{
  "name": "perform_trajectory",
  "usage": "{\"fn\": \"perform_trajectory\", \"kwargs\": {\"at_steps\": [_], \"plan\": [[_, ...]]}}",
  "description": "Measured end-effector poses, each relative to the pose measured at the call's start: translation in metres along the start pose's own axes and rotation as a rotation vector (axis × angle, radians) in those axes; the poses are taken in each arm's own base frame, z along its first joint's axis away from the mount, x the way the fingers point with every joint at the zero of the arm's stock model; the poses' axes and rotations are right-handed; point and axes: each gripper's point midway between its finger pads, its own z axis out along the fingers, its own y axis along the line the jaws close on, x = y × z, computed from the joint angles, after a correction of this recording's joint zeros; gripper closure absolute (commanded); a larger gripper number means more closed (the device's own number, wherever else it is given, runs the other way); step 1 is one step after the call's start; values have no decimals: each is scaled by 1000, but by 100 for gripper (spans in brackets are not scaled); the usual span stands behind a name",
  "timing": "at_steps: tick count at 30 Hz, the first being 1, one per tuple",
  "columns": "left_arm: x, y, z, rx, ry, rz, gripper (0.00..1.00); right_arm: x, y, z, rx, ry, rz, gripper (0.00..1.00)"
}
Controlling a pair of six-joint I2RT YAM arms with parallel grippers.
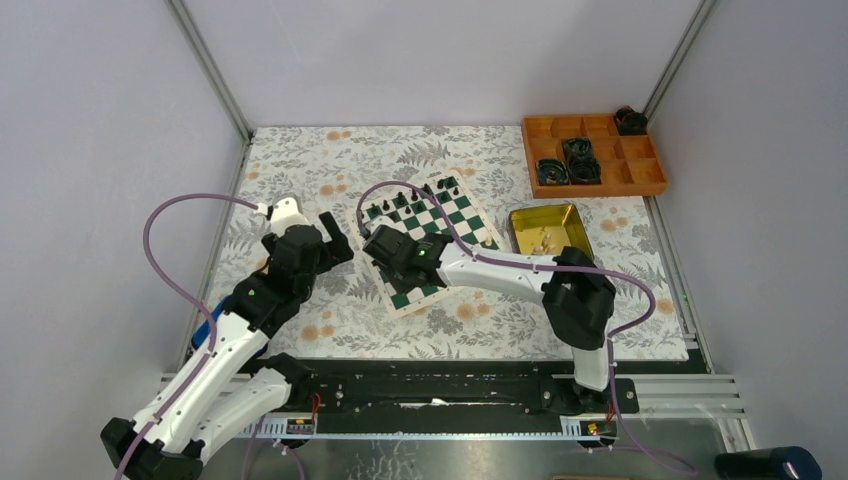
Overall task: Set up the chess pieces on the board
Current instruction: Place the chess piece on the chessboard.
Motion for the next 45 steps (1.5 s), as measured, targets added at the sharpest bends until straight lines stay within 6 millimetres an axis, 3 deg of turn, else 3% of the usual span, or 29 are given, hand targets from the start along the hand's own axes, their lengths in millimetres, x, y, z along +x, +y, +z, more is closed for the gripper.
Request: {"fn": "perform_trajectory", "kwargs": {"at_steps": [13,33,45], "plan": [[3,2,-1,-9,11,3,1,6,11,24,-24,16,-9,100],[0,4,-3,-14,-3,-2,1,18,17,46,-40,54,-24,100],[-1,6,-4,-16,-9,-4,1,20,20,47,-54,63,-25,71]]}}
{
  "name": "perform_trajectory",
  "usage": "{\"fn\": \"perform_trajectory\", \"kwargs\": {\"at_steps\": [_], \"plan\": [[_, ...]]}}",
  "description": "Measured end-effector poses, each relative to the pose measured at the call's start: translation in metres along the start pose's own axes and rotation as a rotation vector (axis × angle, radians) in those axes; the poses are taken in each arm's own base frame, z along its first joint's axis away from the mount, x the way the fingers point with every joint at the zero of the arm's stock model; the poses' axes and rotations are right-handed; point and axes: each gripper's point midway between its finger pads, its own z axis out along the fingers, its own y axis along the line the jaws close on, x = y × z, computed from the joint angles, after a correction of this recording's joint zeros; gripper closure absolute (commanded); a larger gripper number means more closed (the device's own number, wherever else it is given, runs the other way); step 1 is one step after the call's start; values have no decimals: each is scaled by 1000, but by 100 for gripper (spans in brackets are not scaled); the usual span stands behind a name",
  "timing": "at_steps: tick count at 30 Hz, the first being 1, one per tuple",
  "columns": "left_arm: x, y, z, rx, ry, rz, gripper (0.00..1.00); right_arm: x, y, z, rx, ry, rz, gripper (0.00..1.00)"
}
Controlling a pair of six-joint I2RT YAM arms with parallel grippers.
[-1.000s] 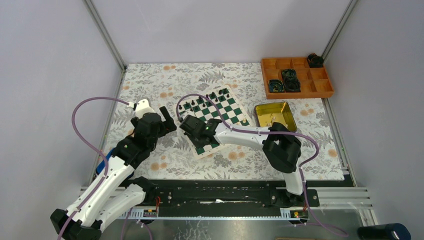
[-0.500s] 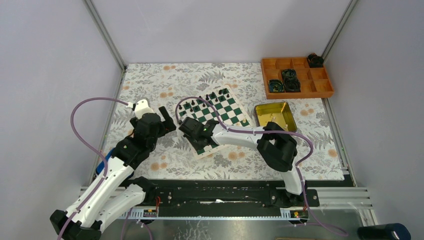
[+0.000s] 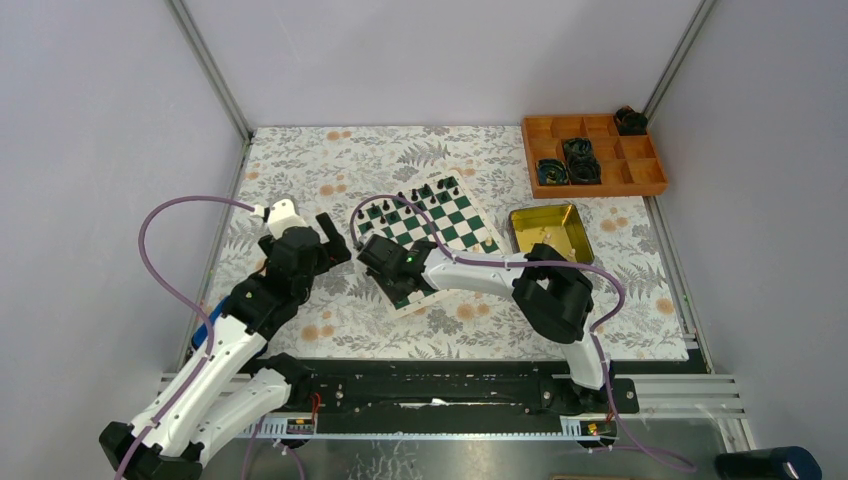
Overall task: Set up the chess pieces on the board
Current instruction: Place the chess piece on the chessboard, then pick up the chess piece from the storage box.
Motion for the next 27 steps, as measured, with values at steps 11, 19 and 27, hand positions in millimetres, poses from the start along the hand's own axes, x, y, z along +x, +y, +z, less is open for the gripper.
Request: {"fn": "perform_trajectory", "kwargs": {"at_steps": [11,19,27], "plan": [[0,1,1,-8,-2,2,1,-16,5,-6,-17,-34,-12,65],[2,2,4,-22,3,9,1,-21,1,-9,-5,-44,-17,60],[5,2,9,-35,16,23,1,-47,-42,-28,60,-111,65,55]]}}
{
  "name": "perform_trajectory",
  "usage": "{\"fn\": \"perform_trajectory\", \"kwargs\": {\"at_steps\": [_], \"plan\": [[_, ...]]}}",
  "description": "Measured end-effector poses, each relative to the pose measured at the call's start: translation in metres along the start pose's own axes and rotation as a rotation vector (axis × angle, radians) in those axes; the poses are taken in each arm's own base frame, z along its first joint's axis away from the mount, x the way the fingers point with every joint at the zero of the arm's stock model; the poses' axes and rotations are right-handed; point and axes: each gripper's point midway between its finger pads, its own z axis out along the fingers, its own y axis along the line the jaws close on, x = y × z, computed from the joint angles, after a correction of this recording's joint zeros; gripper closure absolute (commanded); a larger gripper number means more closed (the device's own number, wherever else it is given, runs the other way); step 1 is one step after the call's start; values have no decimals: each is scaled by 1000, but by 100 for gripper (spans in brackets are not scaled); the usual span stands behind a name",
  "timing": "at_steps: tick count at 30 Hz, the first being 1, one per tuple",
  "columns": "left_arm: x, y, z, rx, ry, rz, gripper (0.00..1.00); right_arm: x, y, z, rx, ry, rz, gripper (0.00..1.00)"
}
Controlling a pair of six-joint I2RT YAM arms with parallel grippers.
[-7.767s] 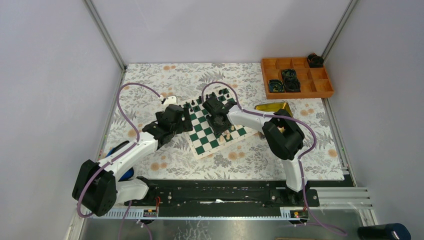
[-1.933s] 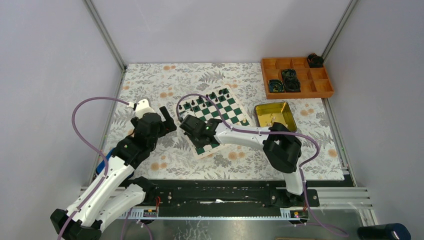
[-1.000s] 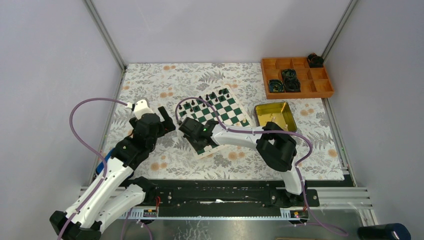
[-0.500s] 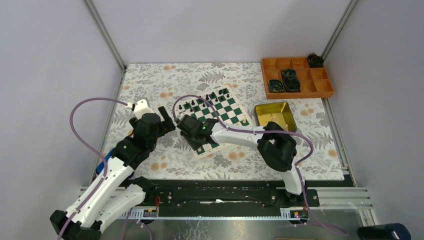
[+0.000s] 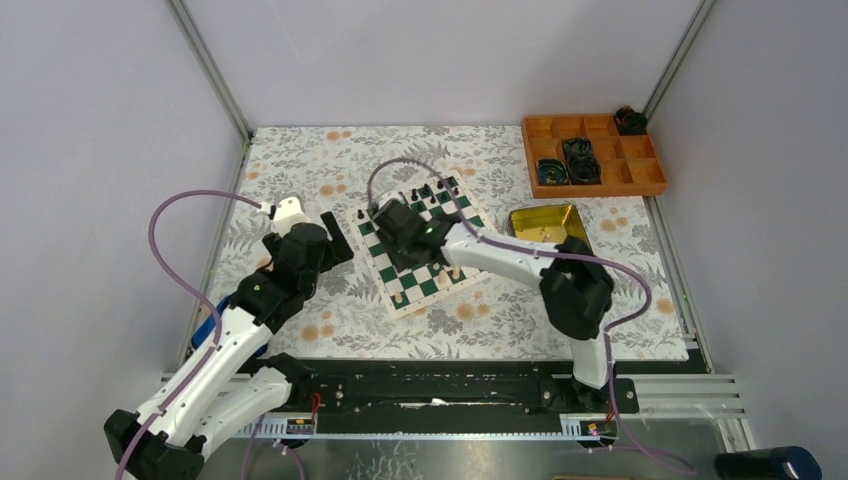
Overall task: Set up the chess pieces on the board
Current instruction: Pick up the chess piece from the storage box.
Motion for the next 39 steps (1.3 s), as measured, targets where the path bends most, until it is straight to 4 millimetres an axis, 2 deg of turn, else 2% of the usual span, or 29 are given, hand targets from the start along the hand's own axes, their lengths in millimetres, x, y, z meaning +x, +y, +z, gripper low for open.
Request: {"fn": "perform_trajectory", "kwargs": {"at_steps": [5,9,11,14,16,20,25,27,32,39], "plan": [[5,-2,8,-12,19,28,1,-37,-74,-29,115,-104,129,54],[10,-5,15,-17,37,53,1,-48,-146,-54,246,-164,256,55],[11,-8,19,-14,43,62,1,-44,-184,-66,319,-179,326,55],[13,-12,23,-6,49,71,1,-27,-237,-81,427,-182,433,56],[14,-14,25,-1,52,74,1,-14,-265,-87,484,-174,493,56],[15,-18,29,9,56,76,1,18,-308,-88,563,-124,596,56],[16,-22,32,20,58,73,1,65,-336,-85,624,-34,681,56],[16,-23,33,23,58,72,1,75,-341,-84,630,-14,701,56],[19,-24,35,23,69,77,1,94,-349,-80,628,24,745,56],[20,-25,37,25,74,79,1,106,-353,-67,610,65,782,56]]}}
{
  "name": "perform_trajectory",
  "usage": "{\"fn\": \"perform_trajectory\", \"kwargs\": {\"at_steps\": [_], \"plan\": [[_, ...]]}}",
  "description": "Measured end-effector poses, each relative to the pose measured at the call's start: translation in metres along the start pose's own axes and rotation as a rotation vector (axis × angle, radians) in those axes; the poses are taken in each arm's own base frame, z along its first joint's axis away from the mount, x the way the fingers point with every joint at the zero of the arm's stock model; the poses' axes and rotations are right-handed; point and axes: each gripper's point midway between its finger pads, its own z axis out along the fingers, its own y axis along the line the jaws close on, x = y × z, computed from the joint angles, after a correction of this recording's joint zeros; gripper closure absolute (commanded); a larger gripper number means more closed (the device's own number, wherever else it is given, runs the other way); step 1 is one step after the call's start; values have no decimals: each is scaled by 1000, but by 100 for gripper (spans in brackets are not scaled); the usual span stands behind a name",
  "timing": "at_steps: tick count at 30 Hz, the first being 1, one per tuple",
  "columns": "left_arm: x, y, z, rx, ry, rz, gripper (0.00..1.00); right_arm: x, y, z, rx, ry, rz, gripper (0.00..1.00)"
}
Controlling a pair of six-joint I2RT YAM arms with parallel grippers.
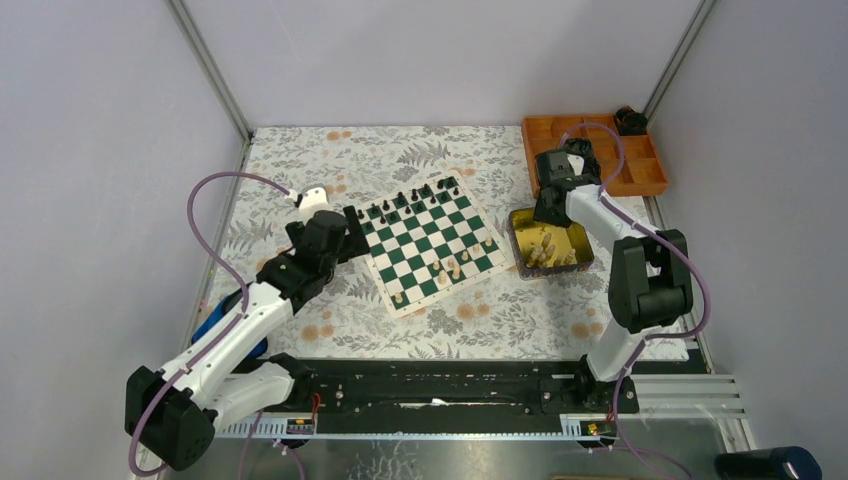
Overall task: Set up the chess pieces on the board
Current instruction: Pick up the chess piece from the storage box.
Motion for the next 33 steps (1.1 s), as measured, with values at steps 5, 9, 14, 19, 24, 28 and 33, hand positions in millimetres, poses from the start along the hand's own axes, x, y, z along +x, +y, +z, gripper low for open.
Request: {"fn": "perform_trajectory", "kwargs": {"at_steps": [5,9,14,19,24,28,33], "plan": [[1,-1,2,-1,2,2,1,9,2,10,-4,38,2,56],[1,-2,4,-1,2,3,1,14,2,14,-5,57,4,57],[3,-2,5,-4,8,7,1,17,2,17,-11,73,12,57],[4,-2,7,-5,12,9,1,22,0,19,-6,87,10,57],[4,-3,8,-4,14,10,1,32,-5,23,5,111,6,60],[5,-4,8,-2,16,10,1,39,-7,24,6,128,7,69],[4,-5,9,1,14,8,1,38,-6,26,-2,126,15,86]]}}
